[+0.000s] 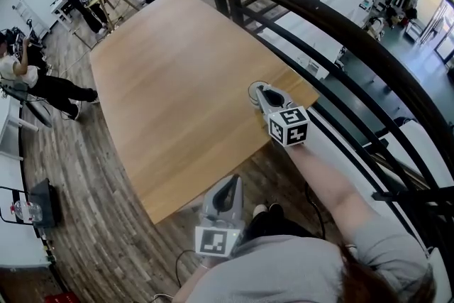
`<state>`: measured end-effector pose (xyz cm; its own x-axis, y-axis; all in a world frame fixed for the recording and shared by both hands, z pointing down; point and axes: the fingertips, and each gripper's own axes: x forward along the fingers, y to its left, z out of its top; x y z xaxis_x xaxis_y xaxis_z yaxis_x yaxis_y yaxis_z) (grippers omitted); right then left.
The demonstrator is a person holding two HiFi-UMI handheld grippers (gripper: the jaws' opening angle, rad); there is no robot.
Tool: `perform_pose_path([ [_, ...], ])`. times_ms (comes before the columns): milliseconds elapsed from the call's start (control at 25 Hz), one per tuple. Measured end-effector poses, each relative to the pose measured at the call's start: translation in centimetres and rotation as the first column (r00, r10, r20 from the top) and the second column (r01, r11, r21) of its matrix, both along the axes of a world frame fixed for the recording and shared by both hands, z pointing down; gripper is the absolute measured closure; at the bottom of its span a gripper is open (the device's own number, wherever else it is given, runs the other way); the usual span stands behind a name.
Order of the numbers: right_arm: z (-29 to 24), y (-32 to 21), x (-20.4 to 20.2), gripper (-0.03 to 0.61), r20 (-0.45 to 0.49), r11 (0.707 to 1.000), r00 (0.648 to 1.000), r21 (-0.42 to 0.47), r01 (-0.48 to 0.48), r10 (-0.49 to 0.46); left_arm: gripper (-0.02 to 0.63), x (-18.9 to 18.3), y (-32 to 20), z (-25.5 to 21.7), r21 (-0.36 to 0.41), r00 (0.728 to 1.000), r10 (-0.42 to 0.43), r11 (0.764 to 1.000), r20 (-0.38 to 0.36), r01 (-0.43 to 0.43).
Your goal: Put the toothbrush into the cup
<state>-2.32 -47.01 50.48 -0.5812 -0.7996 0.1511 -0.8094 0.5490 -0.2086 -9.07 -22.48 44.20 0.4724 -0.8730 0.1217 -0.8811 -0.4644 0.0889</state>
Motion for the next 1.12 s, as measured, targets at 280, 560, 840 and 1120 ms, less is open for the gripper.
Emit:
perform_pose_path([
  [280,1.8,0.2,0.0,0.543,0.033,0.998,0.999,-0.057,-0.002,0.004,0.609,-0.1,0.1,-0.1,0.0,1.0,-0.007,1.0,0.002,0.007],
  [560,2.0,0.0,1.4,0.555,0.101,0.994,0.994,-0.102,-0.036,0.046,0.609,0.0,0.2,-0.3,-0.002,1.0,-0.002,1.0,0.0,0.002],
  [840,3.8,-0.8,4.3,0.563,0.162,0.983,0.982,-0.172,-0.071,0.099,0.609,0.9,0.0,0.0,0.004,1.0,0.012,1.0,0.006,-0.012],
  [1120,4.7,-0.4,4.2,0.483,0.15,0.978,0.984,-0.198,-0.061,0.091,0.609,0.4,0.5,-0.3,0.011,1.0,0.007,1.0,-0.001,-0.007],
])
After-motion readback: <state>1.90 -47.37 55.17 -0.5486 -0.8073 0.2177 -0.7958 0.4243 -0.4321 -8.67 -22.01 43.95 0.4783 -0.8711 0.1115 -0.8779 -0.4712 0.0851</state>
